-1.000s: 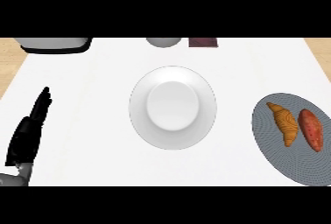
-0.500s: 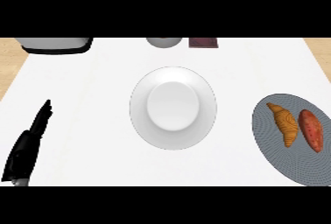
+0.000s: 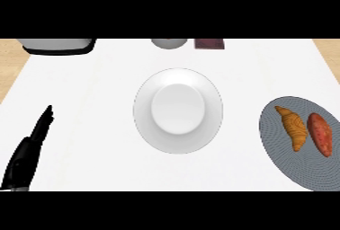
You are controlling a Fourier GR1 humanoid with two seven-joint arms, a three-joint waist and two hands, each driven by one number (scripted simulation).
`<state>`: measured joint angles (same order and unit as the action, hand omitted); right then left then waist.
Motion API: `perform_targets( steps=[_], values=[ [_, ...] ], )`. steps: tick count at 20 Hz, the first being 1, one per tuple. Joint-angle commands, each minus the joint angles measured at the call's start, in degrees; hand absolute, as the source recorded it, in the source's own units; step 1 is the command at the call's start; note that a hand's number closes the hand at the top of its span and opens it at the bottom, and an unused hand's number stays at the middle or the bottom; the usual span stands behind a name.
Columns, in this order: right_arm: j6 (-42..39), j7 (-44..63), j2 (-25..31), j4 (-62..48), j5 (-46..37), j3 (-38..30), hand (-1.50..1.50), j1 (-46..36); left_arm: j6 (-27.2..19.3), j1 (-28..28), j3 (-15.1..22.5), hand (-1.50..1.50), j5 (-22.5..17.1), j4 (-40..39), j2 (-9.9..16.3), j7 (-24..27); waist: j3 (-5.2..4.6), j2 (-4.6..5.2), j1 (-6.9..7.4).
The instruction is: Pick the sweet potato from the placemat and place it in the plate
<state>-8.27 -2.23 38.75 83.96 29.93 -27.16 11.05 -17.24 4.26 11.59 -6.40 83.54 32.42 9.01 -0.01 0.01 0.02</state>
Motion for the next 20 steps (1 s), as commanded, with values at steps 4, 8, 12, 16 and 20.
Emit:
perform_targets(
  steps=[4,8,12,16,20],
  values=[
    [-4.78,7.65,8.8,-9.87,-6.2,4.72,-1.5,-6.29,0.18,1.38,0.13,0.0,1.04,2.67,-1.32,-1.17,0.07,0.14,1.3],
    [-9.61,12.12,11.8,-14.55,-7.81,8.53,-1.5,-11.19,2.9,-0.26,-0.69,0.0,1.0,0.79,-0.95,-0.25,0.06,0.21,1.25],
    [-18.08,8.53,13.39,-22.25,-9.86,9.86,-1.5,-13.55,2.11,0.32,-2.03,0.0,2.11,-1.53,-2.76,1.97,0.07,0.18,0.85],
    [-17.94,10.46,12.42,-25.15,-16.21,15.59,-1.5,-19.06,3.07,-0.38,-3.15,0.0,2.65,-0.22,-1.79,-0.09,0.08,0.23,1.31],
    [-19.14,4.06,10.13,-30.74,-23.9,19.72,-1.5,-20.79,4.28,-1.57,-3.59,0.0,3.15,-0.36,-2.39,-1.2,0.09,0.22,0.86]
  ],
)
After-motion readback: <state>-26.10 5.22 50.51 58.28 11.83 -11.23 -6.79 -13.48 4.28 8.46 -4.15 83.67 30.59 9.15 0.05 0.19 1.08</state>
